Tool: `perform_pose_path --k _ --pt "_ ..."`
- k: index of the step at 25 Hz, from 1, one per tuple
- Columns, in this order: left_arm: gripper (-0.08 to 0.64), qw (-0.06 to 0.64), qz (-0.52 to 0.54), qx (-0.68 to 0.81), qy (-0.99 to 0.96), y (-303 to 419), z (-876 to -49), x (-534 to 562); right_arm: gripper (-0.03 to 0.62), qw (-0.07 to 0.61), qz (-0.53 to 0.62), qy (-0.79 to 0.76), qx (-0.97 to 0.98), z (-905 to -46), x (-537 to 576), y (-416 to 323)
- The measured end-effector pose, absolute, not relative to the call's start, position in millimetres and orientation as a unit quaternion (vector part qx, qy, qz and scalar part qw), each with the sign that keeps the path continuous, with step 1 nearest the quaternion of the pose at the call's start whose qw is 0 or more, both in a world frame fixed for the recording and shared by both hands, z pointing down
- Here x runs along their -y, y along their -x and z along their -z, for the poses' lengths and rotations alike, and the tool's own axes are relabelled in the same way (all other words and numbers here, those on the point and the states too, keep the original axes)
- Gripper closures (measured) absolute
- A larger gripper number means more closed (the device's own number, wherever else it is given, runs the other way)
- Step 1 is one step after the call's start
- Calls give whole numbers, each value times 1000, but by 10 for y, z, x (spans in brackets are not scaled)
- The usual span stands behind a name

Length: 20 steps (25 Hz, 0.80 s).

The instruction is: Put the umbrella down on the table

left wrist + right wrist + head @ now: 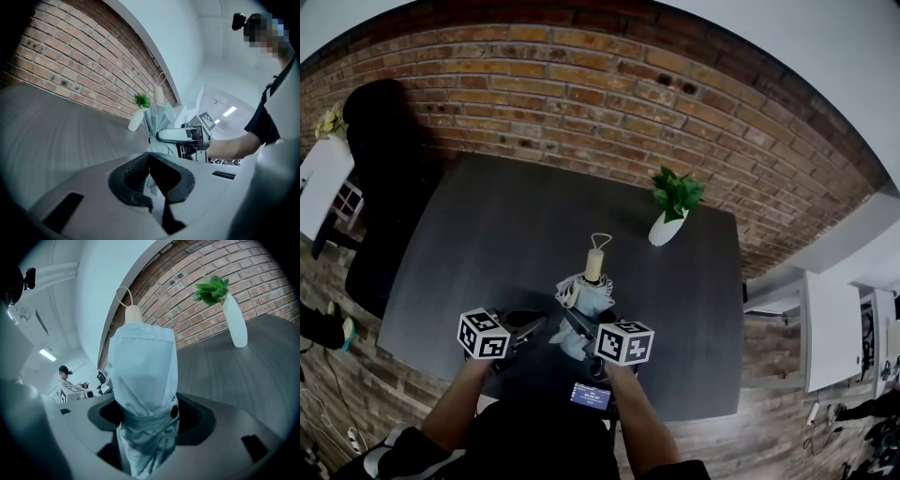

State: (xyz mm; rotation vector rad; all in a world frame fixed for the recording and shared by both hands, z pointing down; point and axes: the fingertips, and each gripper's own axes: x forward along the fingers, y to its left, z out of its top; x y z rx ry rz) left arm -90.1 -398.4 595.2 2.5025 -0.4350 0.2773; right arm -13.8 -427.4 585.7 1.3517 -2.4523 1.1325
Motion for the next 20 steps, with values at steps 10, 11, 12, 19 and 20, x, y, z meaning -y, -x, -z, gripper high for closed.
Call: perform_pose_path --k 10,11,12,19,20 --pt "557 299 -103 174 -932 928 -6010 4105 273 67 -380 -437 812 -5922 4421 203" --pt "557 300 -103 175 -932 926 -6014 4112 273 67 -381 -437 812 -5932 4418 202" --pt "557 300 -102 175 -932 921 -6014 4121 273 68 -382 -438 811 -5942 4415 195" --pt "557 300 -111 174 -931 909 -6064 4145 273 75 -381 -440 810 -5977 4451 168" --pt "557 301 -112 174 -931 905 -6074 4147 273 77 -381 -439 810 -5986 4459 164"
